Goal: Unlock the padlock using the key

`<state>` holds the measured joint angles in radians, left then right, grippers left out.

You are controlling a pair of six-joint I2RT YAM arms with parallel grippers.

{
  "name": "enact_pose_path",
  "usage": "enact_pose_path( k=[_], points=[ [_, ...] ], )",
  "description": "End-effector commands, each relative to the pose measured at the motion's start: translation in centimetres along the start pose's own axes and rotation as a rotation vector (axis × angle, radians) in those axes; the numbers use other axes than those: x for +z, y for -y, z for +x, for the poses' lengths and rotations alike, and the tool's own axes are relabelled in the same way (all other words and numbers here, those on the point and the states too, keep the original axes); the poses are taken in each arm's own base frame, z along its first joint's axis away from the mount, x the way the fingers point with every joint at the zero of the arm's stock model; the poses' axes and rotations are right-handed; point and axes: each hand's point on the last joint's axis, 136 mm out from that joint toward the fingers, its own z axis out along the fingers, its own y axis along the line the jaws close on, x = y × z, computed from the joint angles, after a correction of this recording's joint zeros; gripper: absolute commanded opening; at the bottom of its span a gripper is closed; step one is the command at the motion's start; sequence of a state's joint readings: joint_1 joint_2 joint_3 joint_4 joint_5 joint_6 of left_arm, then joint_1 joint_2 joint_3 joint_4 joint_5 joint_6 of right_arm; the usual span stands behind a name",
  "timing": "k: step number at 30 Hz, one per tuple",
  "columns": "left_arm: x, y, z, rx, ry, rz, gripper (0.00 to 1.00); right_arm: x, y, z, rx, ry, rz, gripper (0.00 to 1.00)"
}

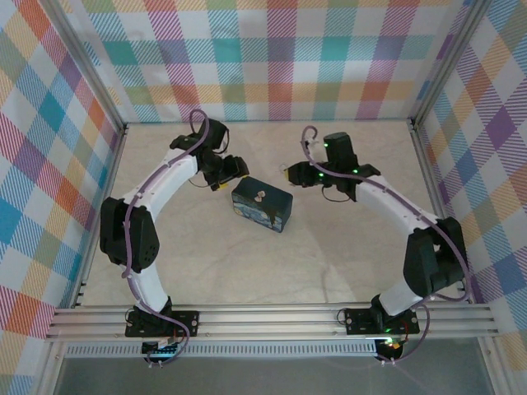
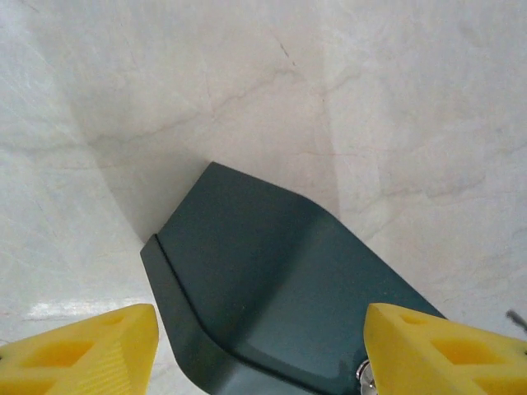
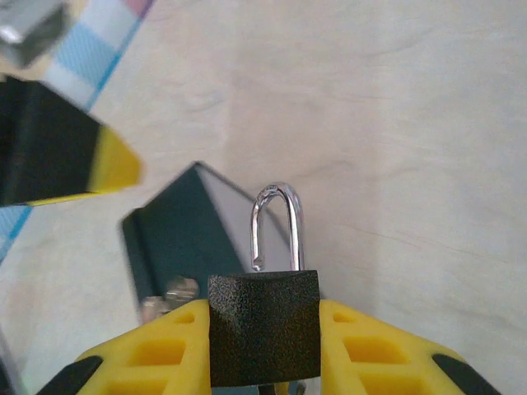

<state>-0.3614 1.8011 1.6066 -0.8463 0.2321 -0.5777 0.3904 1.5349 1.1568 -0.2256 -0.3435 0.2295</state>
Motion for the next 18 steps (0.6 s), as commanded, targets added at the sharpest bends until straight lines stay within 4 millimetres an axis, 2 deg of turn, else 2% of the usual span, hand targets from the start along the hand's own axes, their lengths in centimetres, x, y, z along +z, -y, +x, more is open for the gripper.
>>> enact_pose_path(
  k=[1,5,7,13,18],
  points=[
    [-2.0,-0.9,-0.5,0.006,0.029,-0.029,0.67,-0.8,4.7,2.0,0.079,-0.016,0.166,0.17],
    [-2.7,-1.4,-0.4,0.008,0.047,-0.040,0.67,-0.8,8.9,5.7,0.150,-0.065,0.289,0.20],
    [-2.8,-1.6,-0.2,0.005,0.049,-0.040,0.67,-0.3,10.1,7.5,0.188,-0.090,0.308,0.20],
    [-3.1,-1.6,0.2,0.000,0.050,-0.030,0.67,1.1,12.3,11.2,0.236,-0.166,0.357,0.22],
    [-3.7,-1.5,0.3,0.001,0.060,-0.024,0.67,1.8,13.0,12.9,0.244,-0.225,0.369,0.36]
  ],
)
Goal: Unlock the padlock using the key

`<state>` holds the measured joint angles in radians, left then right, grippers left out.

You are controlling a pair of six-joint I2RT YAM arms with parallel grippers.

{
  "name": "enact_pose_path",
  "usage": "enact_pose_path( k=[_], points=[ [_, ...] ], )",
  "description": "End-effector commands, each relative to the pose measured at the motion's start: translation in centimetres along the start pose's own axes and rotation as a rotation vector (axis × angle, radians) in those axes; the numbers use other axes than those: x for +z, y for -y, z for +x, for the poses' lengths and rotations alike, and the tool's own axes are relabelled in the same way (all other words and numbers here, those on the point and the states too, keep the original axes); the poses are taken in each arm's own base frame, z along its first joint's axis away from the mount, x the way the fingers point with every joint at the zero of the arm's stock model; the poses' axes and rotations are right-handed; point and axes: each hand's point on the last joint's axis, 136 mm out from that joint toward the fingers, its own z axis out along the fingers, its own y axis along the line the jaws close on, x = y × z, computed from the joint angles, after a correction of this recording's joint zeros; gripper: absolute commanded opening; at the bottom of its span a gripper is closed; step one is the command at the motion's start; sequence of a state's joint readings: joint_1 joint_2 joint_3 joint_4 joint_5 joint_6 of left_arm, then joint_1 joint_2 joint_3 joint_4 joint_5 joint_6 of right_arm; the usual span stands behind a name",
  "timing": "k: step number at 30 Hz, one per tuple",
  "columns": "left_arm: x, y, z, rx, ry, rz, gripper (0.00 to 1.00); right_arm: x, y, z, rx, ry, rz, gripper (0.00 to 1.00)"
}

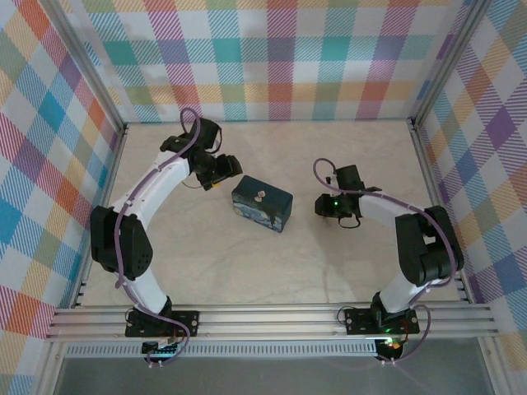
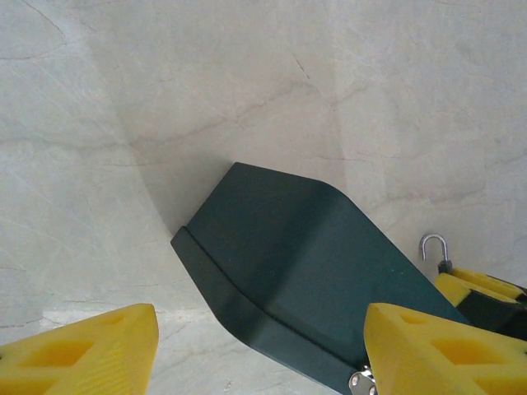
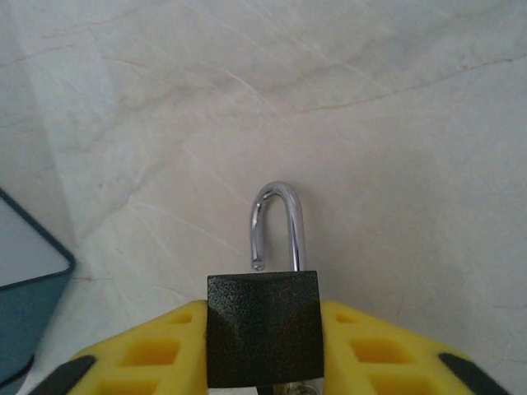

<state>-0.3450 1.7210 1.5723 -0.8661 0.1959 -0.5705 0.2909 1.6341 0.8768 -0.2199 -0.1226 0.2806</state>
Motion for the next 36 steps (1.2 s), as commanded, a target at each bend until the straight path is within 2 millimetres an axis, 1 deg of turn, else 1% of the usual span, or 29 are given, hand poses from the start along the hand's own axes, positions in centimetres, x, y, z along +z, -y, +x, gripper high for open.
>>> enact_pose_path(
  k=[1,3,5,7,8,10,12,13,14,15,18,20,22,23,26,29,36],
  points=[
    [-1.3,-0.6,0.3,0.002,0.010,-0.008,0.67,0.4,0.2,-0.4,-0.005,0.005,0.007,0.40],
    [-1.5,-0.4,0.2,0.004,0.015,-0.006,0.67,0.1,0.2,-0.4,-0.012,-0.002,0.013,0.47],
    [-1.7,-0.4,0.1,0.008,0.018,-0.006,0.67,-0.6,-0.4,-1.0,-0.030,0.014,-0.004,0.49],
    [-1.9,-0.3,0.0,0.011,0.020,-0.007,0.67,-1.8,-1.1,-1.8,-0.045,0.034,-0.023,0.51],
    [-2.0,-0.3,0.0,0.012,0.023,-0.006,0.67,-2.6,-1.8,-2.4,-0.057,0.049,-0.044,0.52],
    [-2.0,-0.3,-0.1,0.014,0.024,-0.009,0.67,-4.2,-3.8,-3.4,-0.098,0.089,-0.118,0.55],
    [-1.9,-0.5,-0.1,0.013,0.024,-0.014,0.68,-5.9,-6.9,-4.1,-0.178,0.131,-0.228,0.59],
    [-1.8,-0.6,0.0,0.012,0.022,-0.015,0.67,-6.8,-8.8,-4.2,-0.234,0.145,-0.291,0.70],
    [-1.8,-0.6,0.0,0.010,0.022,-0.015,0.68,-7.4,-10.3,-4.1,-0.282,0.152,-0.341,0.89],
    [-1.7,-0.6,0.0,0.010,0.021,-0.016,0.67,-8.0,-11.9,-4.0,-0.341,0.162,-0.389,1.00],
    [-1.7,-0.7,0.1,0.007,0.021,-0.016,0.68,-9.1,-15.1,-3.5,-0.486,0.191,-0.465,1.00],
    [-1.7,-0.7,0.1,0.005,0.021,-0.016,0.67,-9.2,-16.3,-3.1,-0.566,0.195,-0.483,1.00],
    [-1.8,-0.7,0.1,0.007,0.021,-0.018,0.67,-8.8,-17.1,-2.8,-0.633,0.194,-0.488,1.00],
    [-1.9,-0.7,0.1,0.008,0.023,-0.018,0.68,-8.5,-17.5,-2.6,-0.696,0.202,-0.490,1.00],
    [-1.9,-0.7,0.1,0.008,0.023,-0.019,0.67,-7.5,-18.1,-2.5,-0.784,0.202,-0.474,1.00],
    [-2.0,-0.8,0.1,0.009,0.024,-0.022,0.68,-6.2,-18.0,-2.9,-0.841,0.203,-0.417,1.00],
    [-2.1,-0.9,-0.1,0.008,0.029,-0.028,0.68,-4.5,-18.8,-1.5,-0.918,0.151,-0.449,1.00]
  ],
)
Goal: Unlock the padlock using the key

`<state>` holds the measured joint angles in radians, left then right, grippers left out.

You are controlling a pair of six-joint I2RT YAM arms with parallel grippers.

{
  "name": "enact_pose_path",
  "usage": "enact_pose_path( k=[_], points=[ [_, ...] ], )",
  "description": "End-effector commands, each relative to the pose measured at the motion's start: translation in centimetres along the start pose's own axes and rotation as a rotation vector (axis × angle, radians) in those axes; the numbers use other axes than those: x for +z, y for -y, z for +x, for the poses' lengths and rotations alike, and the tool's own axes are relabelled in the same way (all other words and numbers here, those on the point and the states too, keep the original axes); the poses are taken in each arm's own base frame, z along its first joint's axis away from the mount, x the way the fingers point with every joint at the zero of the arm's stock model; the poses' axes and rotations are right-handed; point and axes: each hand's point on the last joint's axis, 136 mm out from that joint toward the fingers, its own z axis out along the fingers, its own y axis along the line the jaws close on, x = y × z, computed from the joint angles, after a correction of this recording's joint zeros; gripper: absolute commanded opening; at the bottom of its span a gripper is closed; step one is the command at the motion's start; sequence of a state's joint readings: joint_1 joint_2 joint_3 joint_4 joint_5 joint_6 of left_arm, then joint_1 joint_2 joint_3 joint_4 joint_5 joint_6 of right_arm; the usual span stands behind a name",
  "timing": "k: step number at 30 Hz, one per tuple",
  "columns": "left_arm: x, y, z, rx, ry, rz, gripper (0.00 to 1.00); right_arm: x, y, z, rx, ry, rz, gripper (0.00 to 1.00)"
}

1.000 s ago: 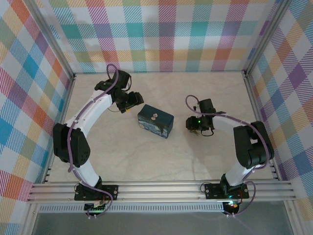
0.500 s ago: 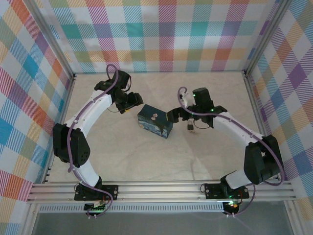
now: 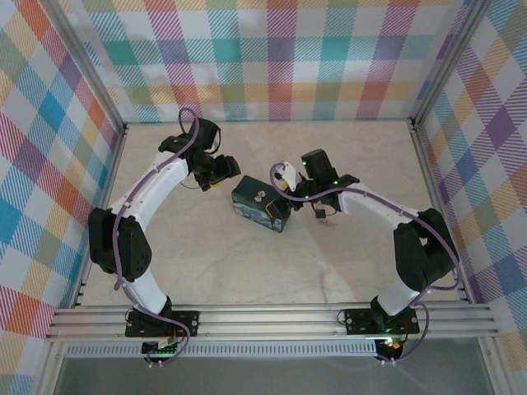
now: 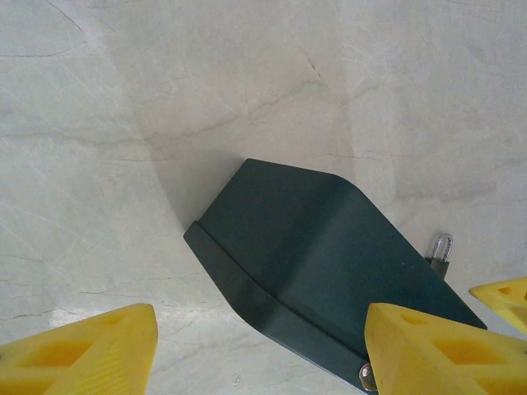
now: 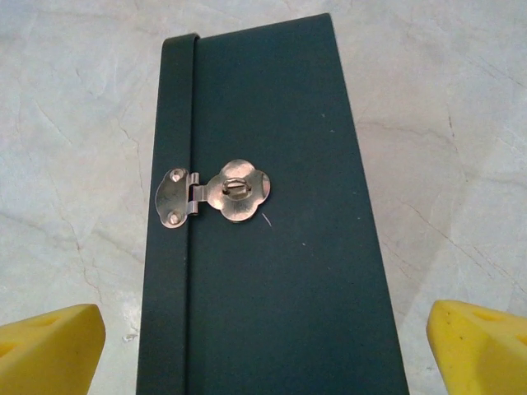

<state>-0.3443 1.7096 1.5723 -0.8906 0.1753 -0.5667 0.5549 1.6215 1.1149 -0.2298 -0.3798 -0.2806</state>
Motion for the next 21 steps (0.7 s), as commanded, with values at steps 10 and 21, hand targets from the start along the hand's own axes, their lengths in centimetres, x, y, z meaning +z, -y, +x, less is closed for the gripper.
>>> enact_pose_path(
  k=[10,21],
  points=[
    [-1.9,-0.4,-0.4,0.005,0.030,-0.006,0.68,2.6,-0.7,0.9,-0.056,-0.052,-0.038,0.99],
    [-2.2,-0.6,-0.5,-0.001,0.034,-0.003,0.68,2.7,-2.3,-0.5,0.241,-0.031,-0.144,0.65]
  ],
)
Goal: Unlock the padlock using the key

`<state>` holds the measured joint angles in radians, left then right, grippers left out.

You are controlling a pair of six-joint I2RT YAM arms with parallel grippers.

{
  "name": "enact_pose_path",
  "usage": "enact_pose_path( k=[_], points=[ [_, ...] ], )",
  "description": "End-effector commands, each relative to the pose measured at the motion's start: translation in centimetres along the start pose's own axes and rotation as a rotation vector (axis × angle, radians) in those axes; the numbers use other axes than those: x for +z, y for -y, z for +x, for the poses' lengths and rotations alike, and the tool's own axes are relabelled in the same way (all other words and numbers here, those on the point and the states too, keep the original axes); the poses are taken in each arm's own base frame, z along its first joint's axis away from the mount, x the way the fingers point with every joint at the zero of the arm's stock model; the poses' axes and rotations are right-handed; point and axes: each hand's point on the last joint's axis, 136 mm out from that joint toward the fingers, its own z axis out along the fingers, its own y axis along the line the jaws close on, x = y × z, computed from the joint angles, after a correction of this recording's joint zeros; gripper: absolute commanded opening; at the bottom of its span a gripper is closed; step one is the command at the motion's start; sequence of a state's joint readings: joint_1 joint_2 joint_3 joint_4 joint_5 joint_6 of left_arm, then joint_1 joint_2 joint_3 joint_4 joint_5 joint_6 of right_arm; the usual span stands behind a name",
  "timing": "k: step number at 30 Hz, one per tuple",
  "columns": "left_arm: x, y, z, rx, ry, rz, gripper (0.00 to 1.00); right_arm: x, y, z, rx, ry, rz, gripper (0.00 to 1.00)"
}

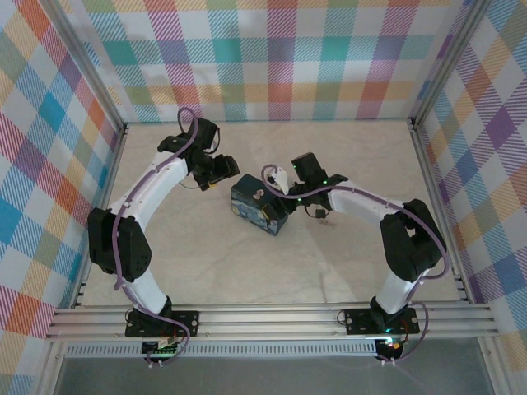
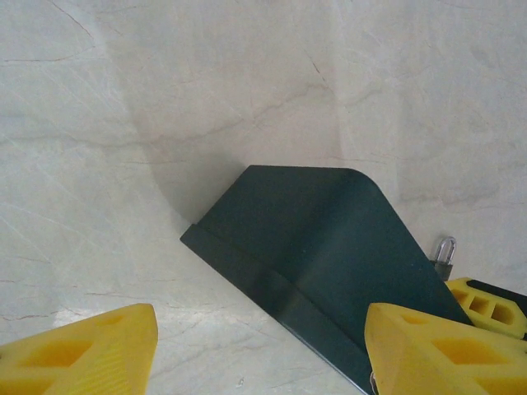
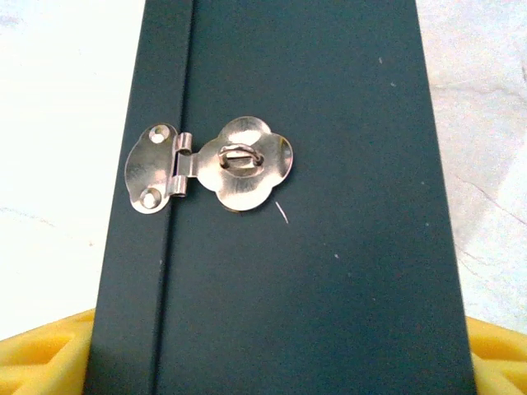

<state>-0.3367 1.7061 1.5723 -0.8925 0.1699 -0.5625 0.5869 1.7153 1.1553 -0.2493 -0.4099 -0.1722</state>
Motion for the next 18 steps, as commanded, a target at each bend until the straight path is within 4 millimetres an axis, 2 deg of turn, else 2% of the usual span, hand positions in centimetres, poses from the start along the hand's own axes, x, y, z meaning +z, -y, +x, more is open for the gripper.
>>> enact_pose_path(
  k=[1,5,10,17,18],
  points=[
    [-2.1,-0.3,-0.3,0.001,0.028,0.004,0.68,0.0,-1.5,-1.6,0.151,0.042,-0.093,0.65],
    [-2.6,-0.3,-0.4,0.002,0.037,0.011,0.68,0.6,-2.4,-2.7,0.351,0.094,-0.189,0.68],
    [-2.9,-0.3,-0.7,-0.003,0.045,0.020,0.68,2.6,-2.4,-3.2,0.583,0.152,-0.305,0.68],
    [-2.5,-0.6,-1.0,0.000,0.045,0.002,0.68,6.2,-0.9,-3.1,0.746,0.189,-0.394,0.79],
    [-2.4,-0.8,-1.0,0.000,0.045,-0.006,0.68,6.5,-0.8,-3.0,0.739,0.184,-0.392,0.85]
  ],
)
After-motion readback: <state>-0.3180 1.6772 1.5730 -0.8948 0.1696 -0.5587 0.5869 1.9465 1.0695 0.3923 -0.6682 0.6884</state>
